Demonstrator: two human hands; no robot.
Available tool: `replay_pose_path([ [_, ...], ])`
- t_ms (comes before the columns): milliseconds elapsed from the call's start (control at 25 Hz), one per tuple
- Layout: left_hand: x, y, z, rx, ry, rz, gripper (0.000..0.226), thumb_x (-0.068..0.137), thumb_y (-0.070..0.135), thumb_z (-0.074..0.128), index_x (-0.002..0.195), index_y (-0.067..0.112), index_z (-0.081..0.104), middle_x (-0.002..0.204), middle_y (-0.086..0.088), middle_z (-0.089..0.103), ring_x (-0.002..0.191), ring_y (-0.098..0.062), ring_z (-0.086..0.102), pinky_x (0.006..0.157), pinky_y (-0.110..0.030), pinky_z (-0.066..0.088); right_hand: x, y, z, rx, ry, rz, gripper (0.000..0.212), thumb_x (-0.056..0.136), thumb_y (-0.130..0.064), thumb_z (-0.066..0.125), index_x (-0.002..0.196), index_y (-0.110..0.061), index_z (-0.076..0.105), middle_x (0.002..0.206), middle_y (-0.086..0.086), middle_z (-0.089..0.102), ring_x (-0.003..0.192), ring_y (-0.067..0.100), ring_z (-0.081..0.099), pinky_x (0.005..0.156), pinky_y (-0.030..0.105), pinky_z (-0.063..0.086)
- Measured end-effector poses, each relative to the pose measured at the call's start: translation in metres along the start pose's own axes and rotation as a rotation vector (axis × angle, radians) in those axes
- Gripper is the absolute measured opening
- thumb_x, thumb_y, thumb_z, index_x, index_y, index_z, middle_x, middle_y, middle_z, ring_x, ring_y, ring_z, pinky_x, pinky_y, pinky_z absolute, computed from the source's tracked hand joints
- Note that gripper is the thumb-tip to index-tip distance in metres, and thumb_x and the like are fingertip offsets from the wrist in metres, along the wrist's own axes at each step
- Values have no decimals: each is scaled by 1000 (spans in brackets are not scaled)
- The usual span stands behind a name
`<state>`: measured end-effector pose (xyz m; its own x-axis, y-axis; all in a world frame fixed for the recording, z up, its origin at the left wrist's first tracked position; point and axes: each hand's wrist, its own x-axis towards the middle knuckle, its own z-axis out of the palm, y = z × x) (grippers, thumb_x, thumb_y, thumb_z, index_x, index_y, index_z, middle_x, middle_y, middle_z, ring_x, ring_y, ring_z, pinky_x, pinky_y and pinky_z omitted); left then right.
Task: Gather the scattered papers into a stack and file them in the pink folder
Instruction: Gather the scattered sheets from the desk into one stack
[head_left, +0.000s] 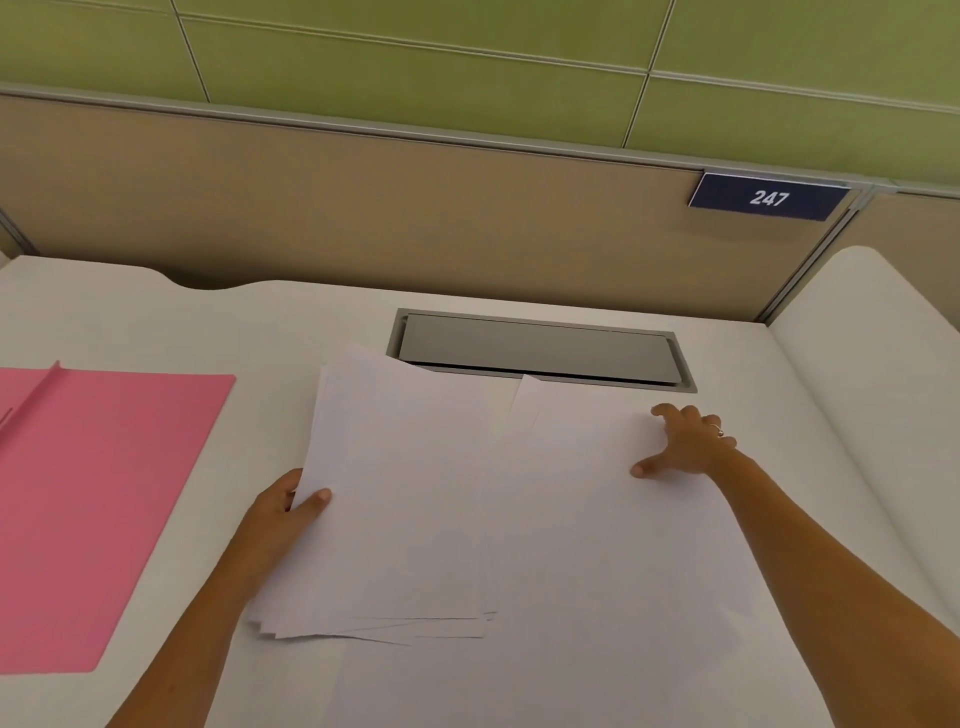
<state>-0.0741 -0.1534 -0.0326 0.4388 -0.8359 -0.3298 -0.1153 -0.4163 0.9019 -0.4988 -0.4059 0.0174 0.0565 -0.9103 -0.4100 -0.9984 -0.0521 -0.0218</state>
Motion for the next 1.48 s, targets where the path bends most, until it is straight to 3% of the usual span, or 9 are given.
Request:
replay_pose_path([
  [200,0,5,0,-70,-15,-49,24,91,26,61,115,26,61,115,6,67,107,-18,63,100,-44,47,6,4,4,45,-2,21,96,56,-61,80,134,-21,41,140,14,35,134,37,29,107,51,30],
  [520,-2,6,0,-87,-17,-43,28,91,26,62,118,25,60,117,4,67,108,-19,63,100,-44,47,3,3,6,-27,-8,39,100,58,-66,76,137,-17,37,138,11,46,132,35,36,103,49,33],
  [760,-3,10,-1,-89,-24,-58,30,90,27,63,120,24,60,117,3,68,108,-21,64,99,-46,48,-11,4,-46,127,156,-159,29,80,-28,74,100,-7,68,100,12,67,94,28,58,77,27,36],
  [920,-6,11,-1,-109,-8,-95,32,90,33,61,119,20,62,116,0,69,105,-23,65,97,-45,50,-50,-5,-115,351,406,-220,14,83,-19,70,93,-11,69,90,9,66,82,24,54,71,27,36],
  [1040,1,-1,-6,-134,-13,-122,63,79,54,61,130,19,55,128,0,63,116,-22,60,105,-46,43,-75,-23,-130,575,493,-239,10,84,-19,69,93,-15,66,87,7,62,81,22,54,62,27,38],
  [1120,2,-1,-5,-142,-22,-129,55,85,50,57,130,17,55,130,0,61,118,-21,58,107,-44,41,-80,-50,-111,724,481,-254,11,84,-14,67,95,-11,68,85,8,64,79,21,56,62,26,41],
  [1240,-4,12,1,-124,9,-123,39,98,36,46,128,13,57,131,-1,58,116,-21,55,104,-36,39,-84,-106,-48,803,322,-256,12,84,-10,63,94,-12,69,89,11,69,80,24,63,70,30,47],
  [1400,-1,11,-1,-148,27,-168,75,90,64,33,145,13,38,145,-9,45,134,-30,42,114,-46,30,-106,-176,37,803,216,-242,27,87,-6,57,113,-6,64,107,12,67,96,25,61,75,21,39],
  [1480,0,8,-3,-157,4,-153,73,88,64,41,140,13,44,141,-10,50,130,-30,47,112,-48,33,-121,-200,62,874,169,-205,33,91,-3,51,124,-4,56,115,14,63,104,25,59,80,20,41],
])
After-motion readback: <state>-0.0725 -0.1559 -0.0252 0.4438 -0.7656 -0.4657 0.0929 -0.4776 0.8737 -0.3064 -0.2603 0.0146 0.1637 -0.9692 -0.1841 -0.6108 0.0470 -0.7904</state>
